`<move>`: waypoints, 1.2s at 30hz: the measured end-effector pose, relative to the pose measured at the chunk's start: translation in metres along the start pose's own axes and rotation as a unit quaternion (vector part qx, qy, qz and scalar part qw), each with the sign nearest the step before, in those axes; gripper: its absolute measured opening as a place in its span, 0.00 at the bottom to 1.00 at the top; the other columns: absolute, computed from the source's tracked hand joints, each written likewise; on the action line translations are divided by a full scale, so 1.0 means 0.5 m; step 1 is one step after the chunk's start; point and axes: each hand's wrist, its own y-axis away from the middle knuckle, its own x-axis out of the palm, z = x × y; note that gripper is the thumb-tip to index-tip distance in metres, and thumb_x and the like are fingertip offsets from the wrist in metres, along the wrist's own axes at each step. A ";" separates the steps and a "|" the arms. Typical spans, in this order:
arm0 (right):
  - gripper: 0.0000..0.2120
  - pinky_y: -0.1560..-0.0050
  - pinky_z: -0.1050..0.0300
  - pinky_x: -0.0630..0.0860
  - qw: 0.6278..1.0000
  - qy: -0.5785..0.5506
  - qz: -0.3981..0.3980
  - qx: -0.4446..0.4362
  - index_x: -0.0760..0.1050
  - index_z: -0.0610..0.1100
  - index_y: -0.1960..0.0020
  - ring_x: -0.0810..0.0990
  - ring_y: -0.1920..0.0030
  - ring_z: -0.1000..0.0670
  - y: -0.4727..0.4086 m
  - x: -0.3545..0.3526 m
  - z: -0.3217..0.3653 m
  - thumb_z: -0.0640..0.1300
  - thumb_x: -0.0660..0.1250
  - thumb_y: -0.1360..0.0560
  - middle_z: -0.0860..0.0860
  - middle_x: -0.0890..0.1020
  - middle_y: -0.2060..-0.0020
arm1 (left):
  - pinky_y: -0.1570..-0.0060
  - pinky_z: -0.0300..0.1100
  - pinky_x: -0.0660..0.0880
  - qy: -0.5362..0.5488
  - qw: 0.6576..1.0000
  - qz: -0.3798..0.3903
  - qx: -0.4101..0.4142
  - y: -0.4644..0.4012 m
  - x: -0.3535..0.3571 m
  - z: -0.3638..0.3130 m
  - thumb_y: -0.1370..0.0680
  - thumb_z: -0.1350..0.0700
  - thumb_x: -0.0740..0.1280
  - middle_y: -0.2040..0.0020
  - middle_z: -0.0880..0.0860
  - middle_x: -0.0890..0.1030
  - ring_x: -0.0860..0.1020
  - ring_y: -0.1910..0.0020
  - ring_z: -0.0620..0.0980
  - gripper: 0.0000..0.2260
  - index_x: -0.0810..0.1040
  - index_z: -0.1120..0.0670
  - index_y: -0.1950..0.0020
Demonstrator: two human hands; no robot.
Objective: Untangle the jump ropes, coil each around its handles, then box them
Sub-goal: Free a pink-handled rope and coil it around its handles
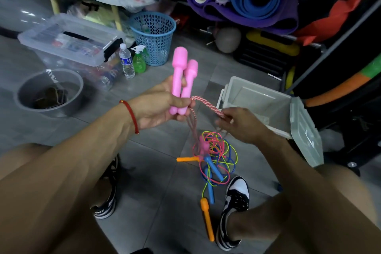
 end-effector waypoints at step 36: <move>0.14 0.68 0.60 0.74 0.917 -0.328 -0.104 0.202 0.80 0.40 0.64 0.78 0.74 0.55 0.046 0.076 -0.129 0.48 0.74 0.25 0.48 0.82 0.73 | 0.74 0.43 0.70 -0.330 0.934 -0.085 -0.104 -0.013 -0.081 0.089 0.24 0.73 0.65 0.58 0.61 0.71 0.73 0.70 0.51 0.20 0.65 0.57 0.38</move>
